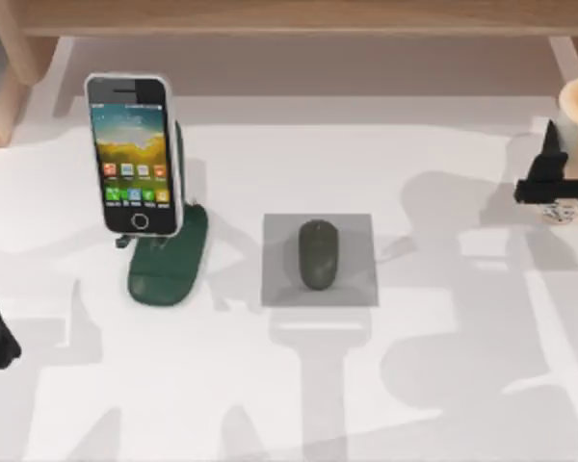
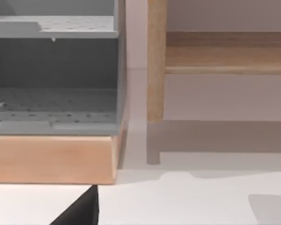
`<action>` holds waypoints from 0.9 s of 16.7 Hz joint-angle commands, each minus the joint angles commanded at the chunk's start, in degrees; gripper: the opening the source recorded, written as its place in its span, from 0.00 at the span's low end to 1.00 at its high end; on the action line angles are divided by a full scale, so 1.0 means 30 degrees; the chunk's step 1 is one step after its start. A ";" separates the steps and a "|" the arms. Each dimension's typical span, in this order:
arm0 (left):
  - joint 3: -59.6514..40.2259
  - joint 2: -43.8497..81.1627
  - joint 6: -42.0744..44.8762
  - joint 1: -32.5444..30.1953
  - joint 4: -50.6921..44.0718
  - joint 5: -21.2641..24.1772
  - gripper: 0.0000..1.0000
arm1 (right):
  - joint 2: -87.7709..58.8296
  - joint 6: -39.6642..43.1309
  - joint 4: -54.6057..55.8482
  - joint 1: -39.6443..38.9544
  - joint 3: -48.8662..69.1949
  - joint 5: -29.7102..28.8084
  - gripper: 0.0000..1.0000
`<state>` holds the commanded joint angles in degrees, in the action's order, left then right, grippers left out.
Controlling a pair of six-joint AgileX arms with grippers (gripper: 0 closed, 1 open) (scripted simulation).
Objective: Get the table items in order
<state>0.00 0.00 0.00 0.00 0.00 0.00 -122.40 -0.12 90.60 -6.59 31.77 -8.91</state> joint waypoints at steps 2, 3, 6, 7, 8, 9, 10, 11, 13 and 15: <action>0.0000 0.0000 0.0000 0.0000 0.0000 0.0000 1.00 | 0.0000 0.0000 0.0000 0.0000 0.0000 0.0000 0.32; 0.0000 0.0000 0.0000 0.0000 0.0000 0.0000 1.00 | 0.0000 0.0000 0.0000 0.0000 0.0000 0.0000 0.25; 0.0000 0.0000 0.0000 0.0000 0.0000 0.0000 1.00 | 0.0000 0.0000 0.0000 0.0000 0.0000 0.0000 0.02; 0.0000 0.0000 0.0000 0.0000 0.0000 0.0000 1.00 | 0.0000 0.0000 0.0000 0.0000 0.0000 0.0000 0.00; 0.0000 0.0000 0.0000 0.0000 0.0000 0.0000 1.00 | 0.0000 0.0000 0.0000 0.0000 0.0000 0.0000 0.00; 0.0000 0.0000 0.0000 0.0000 0.0000 0.0000 1.00 | 0.0000 0.0000 0.0000 0.0000 0.0000 0.0000 0.00; 0.0000 0.0000 0.0000 0.0000 0.0000 0.0000 1.00 | 0.0000 0.0000 0.0000 0.0000 0.0000 0.0000 0.00; 0.0000 0.0000 0.0000 0.0000 0.0000 0.0000 1.00 | 0.0000 0.0000 0.0000 0.0000 0.0000 0.0000 0.00; 0.0000 0.0000 0.0000 0.0000 0.0000 0.0000 1.00 | 0.0000 0.0000 0.0000 0.0000 0.0000 0.0000 0.00; 0.0000 0.0000 0.0000 0.0000 0.0000 0.0000 1.00 | 0.0016 -0.0029 -0.0001 -0.0022 -0.0023 0.0005 0.00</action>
<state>0.00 0.00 0.00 0.00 0.00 0.00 -122.35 -0.21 90.60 -6.65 31.70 -8.90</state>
